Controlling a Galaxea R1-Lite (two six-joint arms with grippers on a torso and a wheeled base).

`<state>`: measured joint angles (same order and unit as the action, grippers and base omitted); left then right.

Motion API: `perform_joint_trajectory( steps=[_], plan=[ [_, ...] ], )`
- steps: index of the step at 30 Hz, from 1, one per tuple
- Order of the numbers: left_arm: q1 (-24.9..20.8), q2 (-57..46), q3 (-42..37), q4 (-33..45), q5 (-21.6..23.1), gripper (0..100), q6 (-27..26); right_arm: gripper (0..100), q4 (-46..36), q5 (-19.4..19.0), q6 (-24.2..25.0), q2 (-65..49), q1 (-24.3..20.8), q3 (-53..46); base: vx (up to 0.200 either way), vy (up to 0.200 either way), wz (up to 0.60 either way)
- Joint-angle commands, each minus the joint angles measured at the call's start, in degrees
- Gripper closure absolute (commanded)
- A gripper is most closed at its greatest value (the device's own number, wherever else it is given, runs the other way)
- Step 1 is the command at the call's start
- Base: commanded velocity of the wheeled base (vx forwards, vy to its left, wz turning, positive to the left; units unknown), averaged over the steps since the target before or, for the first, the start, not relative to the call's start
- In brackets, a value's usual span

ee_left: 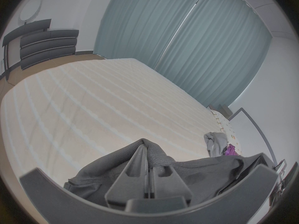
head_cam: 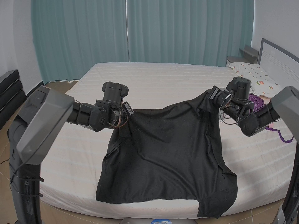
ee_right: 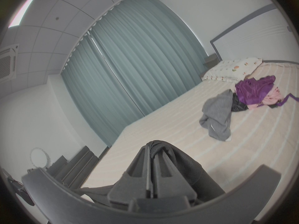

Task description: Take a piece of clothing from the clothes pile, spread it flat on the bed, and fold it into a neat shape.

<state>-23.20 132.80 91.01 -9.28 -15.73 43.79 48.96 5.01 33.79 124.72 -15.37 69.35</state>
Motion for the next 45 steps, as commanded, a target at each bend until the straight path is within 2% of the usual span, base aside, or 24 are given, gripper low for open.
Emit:
perform_joint_trajectory(
  steps=[1,6,9,10,11,19,21,23,24,27,30,34,36,39,41,45],
  plan=[
    [0.44,10.02,5.31,-0.04,-0.09,100,2.53,100,0.96,0.09,-0.13,10.45,0.26,0.34,0.0,0.0,0.0],
    [0.08,14.76,7.42,0.31,0.08,100,4.02,100,0.79,0.61,0.05,17.57,0.78,4.74,0.0,0.0,0.0],
    [0.17,16.35,8.13,0.22,0.08,100,4.64,100,0.44,2.55,-0.04,20.3,0.43,6.23,0.0,0.0,0.0],
    [0.35,17.58,9.36,0.4,-0.01,100,5.78,100,0.35,4.39,-0.31,22.93,0.26,7.64,0.0,0.0,0.0],
    [0.44,18.02,9.97,0.4,0.08,0,6.22,0,0.35,4.48,-0.31,23.81,0.26,8.17,0.0,0.0,0.0],
    [2.28,17.93,10.15,1.45,0.08,0,7.28,0,0.7,4.22,0.66,22.14,0.96,7.29,0.0,0.0,0.0],
    [3.34,17.22,10.94,2.07,-0.53,0,8.86,0,0.88,4.22,2.51,19.59,2.1,7.02,0.0,0.0,0.0],
    [5.71,14.15,13.14,2.33,-1.24,0,15.36,0,1.93,4.83,7.08,15.9,3.51,8.43,0.0,0.0,0.0],
    [6.59,13.18,13.22,2.69,-0.71,0,16.86,0,2.55,4.92,8.04,14.94,3.95,8.69,0.0,0.0,0.0],
    [7.47,12.39,12.26,4.79,0.52,0,16.33,0,2.9,4.83,8.57,13.44,4.65,7.99,0.0,0.0,0.0],
    [9.4,11.6,12.08,11.21,1.58,0,12.55,0,0.79,4.13,8.48,12.04,5.26,5.88,0.0,0.0,0.0],
    [9.93,10.11,10.06,12.35,3.16,0,12.64,0,-0.53,3.87,8.92,11.68,5.0,3.07,0.0,0.0,0.0],
    [9.93,7.38,5.4,11.74,5.71,0,12.55,0,-0.53,2.72,9.01,10.63,4.65,0.34,0.0,0.0,0.0],
    [9.93,1.76,-2.33,11.39,11.42,0,12.73,0,-1.14,-2.46,9.01,7.47,4.21,-5.54,0.0,0.0,0.0],
    [9.93,-1.06,-6.29,11.3,12.83,0,12.9,0,-1.23,-3.87,8.92,5.71,3.59,-8.36,0.0,0.0,0.0],
    [9.58,-6.86,-16.22,11.03,15.81,0,15.27,0,-1.67,-3.87,8.22,4.21,1.93,-12.14,0.0,0.0,0.0]
  ],
)
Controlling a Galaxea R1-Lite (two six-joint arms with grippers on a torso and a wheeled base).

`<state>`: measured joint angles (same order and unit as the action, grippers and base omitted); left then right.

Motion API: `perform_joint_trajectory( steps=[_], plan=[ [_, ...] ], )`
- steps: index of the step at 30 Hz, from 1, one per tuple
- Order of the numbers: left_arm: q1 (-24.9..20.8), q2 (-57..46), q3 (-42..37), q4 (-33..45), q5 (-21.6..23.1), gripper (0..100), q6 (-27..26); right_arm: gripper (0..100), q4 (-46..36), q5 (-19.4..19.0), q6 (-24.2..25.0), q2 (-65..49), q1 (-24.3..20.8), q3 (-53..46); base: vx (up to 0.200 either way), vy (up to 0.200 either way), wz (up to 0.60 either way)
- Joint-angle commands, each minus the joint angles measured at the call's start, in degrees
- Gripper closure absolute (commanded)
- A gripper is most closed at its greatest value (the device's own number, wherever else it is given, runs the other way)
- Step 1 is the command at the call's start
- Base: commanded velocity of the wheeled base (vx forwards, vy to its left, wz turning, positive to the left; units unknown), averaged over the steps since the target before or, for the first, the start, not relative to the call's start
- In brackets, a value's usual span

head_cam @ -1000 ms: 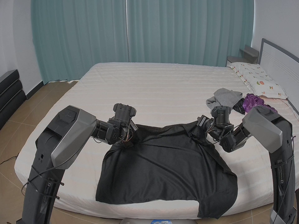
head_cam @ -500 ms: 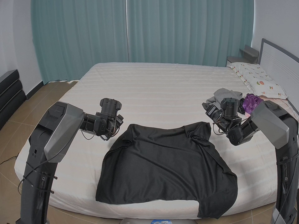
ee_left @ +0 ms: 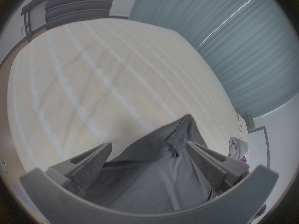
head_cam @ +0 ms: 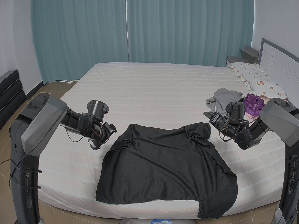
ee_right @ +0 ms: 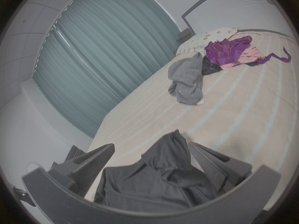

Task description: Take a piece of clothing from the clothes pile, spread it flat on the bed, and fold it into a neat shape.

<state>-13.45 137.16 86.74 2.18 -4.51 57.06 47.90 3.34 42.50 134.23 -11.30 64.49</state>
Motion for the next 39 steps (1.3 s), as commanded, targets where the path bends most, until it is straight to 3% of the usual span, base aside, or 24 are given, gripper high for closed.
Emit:
perform_joint_trajectory(
  steps=[1,3,9,20,26,32,39],
  plan=[
    [-0.35,-12.7,-16.69,-2.09,6.97,0,4.2,0,-1.31,-2.2,-0.48,-5.3,-2.94,-7.97,0.0,0.0,0.0],
    [-0.09,-13.58,-21.43,-7.37,8.73,0,6.04,0,-2.46,-2.02,-0.48,-4.59,-3.99,-7.8,0.0,0.0,0.0],
    [-0.53,-11.65,-29.52,-22.92,8.29,0,9.82,0,-4.74,-2.11,-0.4,-0.99,-7.77,-4.99,0.0,0.0,0.0],
    [-0.26,-11.12,-30.31,-23.8,8.64,0,11.31,0,-15.29,-2.11,0.13,9.12,-10.5,10.31,0.0,0.0,0.0],
    [-0.53,-11.56,-32.24,-24.77,8.47,0,11.23,0,-15.9,-1.58,-0.31,12.55,-11.02,14.0,0.0,0.0,0.0],
    [-0.7,-11.47,-33.3,-26.7,8.2,0,11.14,0,-19.07,1.49,-0.48,17.91,-10.06,20.77,0.0,0.0,0.0],
    [-0.7,-11.56,-33.39,-26.7,8.2,0,11.31,0,-18.54,9.4,-0.66,22.3,-6.45,31.31,0.0,0.0,0.0]
  ],
)
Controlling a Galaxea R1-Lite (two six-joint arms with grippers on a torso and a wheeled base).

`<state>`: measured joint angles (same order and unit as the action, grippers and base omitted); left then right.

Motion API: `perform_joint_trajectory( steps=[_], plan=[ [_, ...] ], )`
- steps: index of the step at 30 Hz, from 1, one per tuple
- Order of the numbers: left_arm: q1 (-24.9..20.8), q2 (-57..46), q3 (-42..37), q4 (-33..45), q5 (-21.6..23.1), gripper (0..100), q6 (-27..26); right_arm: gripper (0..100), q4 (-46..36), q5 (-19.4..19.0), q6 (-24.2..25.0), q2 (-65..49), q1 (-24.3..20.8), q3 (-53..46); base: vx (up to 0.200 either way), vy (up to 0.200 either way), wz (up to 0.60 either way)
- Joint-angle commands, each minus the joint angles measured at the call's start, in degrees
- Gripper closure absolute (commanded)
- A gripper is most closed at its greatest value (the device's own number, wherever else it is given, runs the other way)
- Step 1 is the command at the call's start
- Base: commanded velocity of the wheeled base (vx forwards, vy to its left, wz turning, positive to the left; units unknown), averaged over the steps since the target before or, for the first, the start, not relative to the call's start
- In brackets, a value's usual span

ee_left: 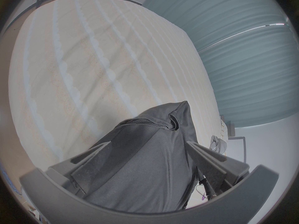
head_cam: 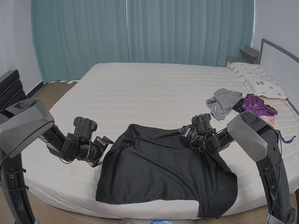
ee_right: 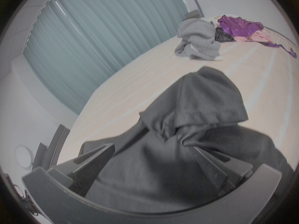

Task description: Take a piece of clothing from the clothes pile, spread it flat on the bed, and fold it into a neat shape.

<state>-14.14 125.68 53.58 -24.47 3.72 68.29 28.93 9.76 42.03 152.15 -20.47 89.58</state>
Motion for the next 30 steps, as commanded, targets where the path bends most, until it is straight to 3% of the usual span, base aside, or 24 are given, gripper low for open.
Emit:
perform_joint_trajectory(
  steps=[1,6,12,24,30],
  plan=[
    [-0.01,-0.09,-0.23,-0.05,-0.03,0,0.09,0,0.43,2.98,-0.2,4.38,2.71,6.22,0.0,0.0,0.0],
    [-0.01,-0.18,-0.58,-0.14,-0.03,0,0.0,0,0.95,6.5,-3.62,6.49,10.89,14.75,0.0,0.0,0.0],
    [-0.01,-0.09,-0.58,-0.14,-0.03,0,-0.18,0,6.32,6.76,-3.1,4.38,15.19,12.2,0.0,0.0,0.0],
    [-0.01,-0.09,-0.58,-0.14,-0.03,0,-0.26,0,6.32,-2.03,-1.52,-6.52,13.17,-1.25,0.0,0.0,0.0],
    [0.17,-0.79,-1.81,-1.81,0.5,0,0.09,0,6.49,-3.08,-0.9,-11.61,10.54,-8.89,0.0,0.0,0.0]
  ],
)
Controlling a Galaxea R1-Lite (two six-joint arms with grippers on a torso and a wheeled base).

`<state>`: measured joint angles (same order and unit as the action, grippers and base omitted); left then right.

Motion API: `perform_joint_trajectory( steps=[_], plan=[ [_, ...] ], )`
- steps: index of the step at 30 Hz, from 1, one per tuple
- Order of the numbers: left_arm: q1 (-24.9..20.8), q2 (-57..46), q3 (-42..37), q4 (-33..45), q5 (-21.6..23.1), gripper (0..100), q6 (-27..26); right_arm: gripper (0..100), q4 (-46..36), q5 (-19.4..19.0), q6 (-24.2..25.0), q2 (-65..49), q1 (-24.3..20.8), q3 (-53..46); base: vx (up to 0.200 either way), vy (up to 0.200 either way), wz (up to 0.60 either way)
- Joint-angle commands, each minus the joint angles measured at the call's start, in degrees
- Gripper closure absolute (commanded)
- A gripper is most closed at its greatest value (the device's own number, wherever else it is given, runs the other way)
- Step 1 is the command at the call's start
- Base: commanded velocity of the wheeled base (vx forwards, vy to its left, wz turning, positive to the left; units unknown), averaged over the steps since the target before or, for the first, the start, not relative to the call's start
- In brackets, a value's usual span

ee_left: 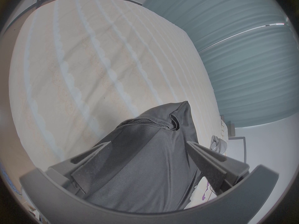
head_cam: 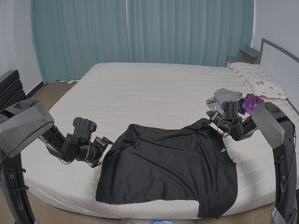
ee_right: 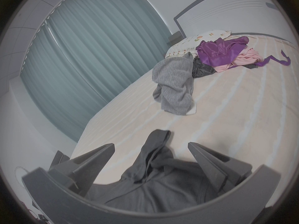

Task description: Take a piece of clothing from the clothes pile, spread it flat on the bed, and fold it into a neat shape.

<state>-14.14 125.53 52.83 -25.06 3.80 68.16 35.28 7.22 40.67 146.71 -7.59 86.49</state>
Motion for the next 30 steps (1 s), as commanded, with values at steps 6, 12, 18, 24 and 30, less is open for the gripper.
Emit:
perform_joint_trajectory(
  steps=[6,12,18,24,30],
  plan=[
    [-0.01,-1.34,-3.09,-2.53,0.42,0,0.05,0,0.14,-3.35,6.62,-12.42,-4.36,-15.92,0.0,0.0,0.0],
    [0.08,-3.53,-5.11,-2.53,0.77,0,-0.04,0,8.67,-8.27,17.78,-22.0,-4.89,-35.34,0.0,0.0,0.0],
    [0.08,-3.18,-5.46,-2.45,0.68,0,-0.22,0,27.39,-11.17,20.59,-25.34,-4.27,-53.8,0.0,0.0,0.0],
    [0.08,-3.53,-6.78,-2.53,0.68,0,-0.22,0,37.76,-11.17,20.5,-22.17,-4.62,-60.3,0.0,0.0,0.0],
    [0.25,-3.45,-6.96,-2.53,0.68,0,-0.13,0,39.25,-11.26,20.68,-22.08,-4.45,-62.67,-0.1,0.0,0.0]
  ],
)
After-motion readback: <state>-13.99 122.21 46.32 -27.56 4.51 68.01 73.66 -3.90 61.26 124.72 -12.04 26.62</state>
